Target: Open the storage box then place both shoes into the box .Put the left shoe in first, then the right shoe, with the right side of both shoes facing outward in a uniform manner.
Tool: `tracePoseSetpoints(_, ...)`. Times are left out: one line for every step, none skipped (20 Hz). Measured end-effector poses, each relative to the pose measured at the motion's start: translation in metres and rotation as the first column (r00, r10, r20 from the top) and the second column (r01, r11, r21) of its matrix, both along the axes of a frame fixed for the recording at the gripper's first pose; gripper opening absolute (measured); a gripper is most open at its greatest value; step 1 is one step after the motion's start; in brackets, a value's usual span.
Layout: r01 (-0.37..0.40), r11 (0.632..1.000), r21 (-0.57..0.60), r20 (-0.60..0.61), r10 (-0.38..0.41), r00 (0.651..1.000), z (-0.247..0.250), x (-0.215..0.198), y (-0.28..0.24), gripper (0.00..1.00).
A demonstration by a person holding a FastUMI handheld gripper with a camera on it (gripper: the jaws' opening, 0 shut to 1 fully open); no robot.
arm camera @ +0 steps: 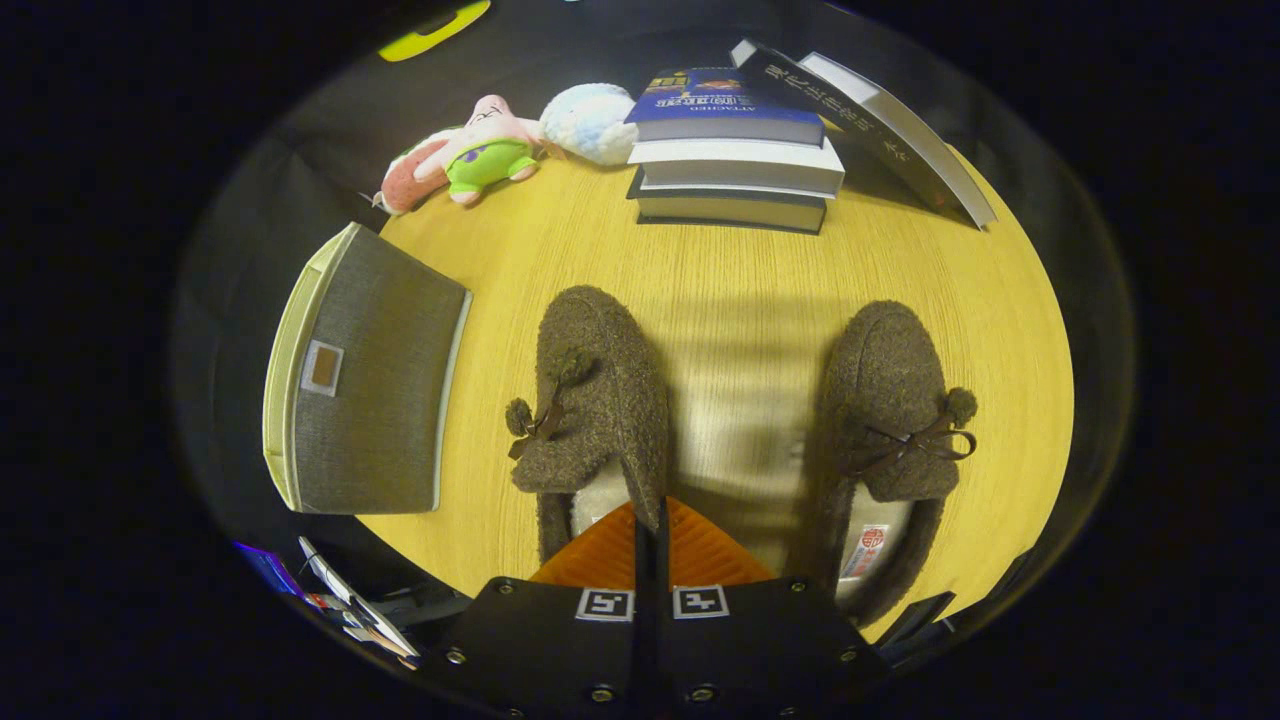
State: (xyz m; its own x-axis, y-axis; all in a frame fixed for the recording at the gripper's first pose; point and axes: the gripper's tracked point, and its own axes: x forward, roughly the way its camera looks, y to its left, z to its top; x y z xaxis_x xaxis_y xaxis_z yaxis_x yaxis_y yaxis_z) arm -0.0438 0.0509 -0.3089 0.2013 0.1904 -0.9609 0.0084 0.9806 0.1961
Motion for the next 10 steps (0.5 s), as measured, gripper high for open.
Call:
tracePoseSetpoints(0.006, 1.0, 0.014, -0.001, -0.006, 1.0, 0.007, 0.002, 0.003, 0.0)
tracePoseSetpoints(0.007, 1.0, 0.026, -0.002, -0.007, 1.0, 0.015, 0.006, 0.006, 0.0)
tracePoseSetpoints(0.015, 0.999, 0.045, 0.004, -0.015, 1.0, 0.026, 0.009, 0.01, 0.0)
tracePoseSetpoints(0.022, 0.998, 0.064, 0.013, -0.023, 1.0, 0.038, 0.014, 0.015, 0.0)
tracePoseSetpoints(0.027, 0.996, 0.087, 0.026, -0.03, 0.999, 0.05, 0.019, 0.022, 0.0)
tracePoseSetpoints(0.039, 0.992, 0.121, 0.036, -0.043, 0.998, 0.064, 0.024, 0.031, 0.0)
tracePoseSetpoints(0.042, 0.987, 0.153, 0.044, -0.049, 0.998, 0.078, 0.028, 0.042, 0.0)
tracePoseSetpoints(0.048, 0.982, 0.184, 0.052, -0.059, 0.997, 0.09, 0.033, 0.054, 0.0)
tracePoseSetpoints(0.043, 0.977, 0.207, 0.062, -0.057, 0.996, 0.101, 0.038, 0.066, 0.0)
tracePoseSetpoints(0.034, 0.975, 0.219, 0.077, -0.052, 0.996, 0.11, 0.043, 0.077, 0.0)
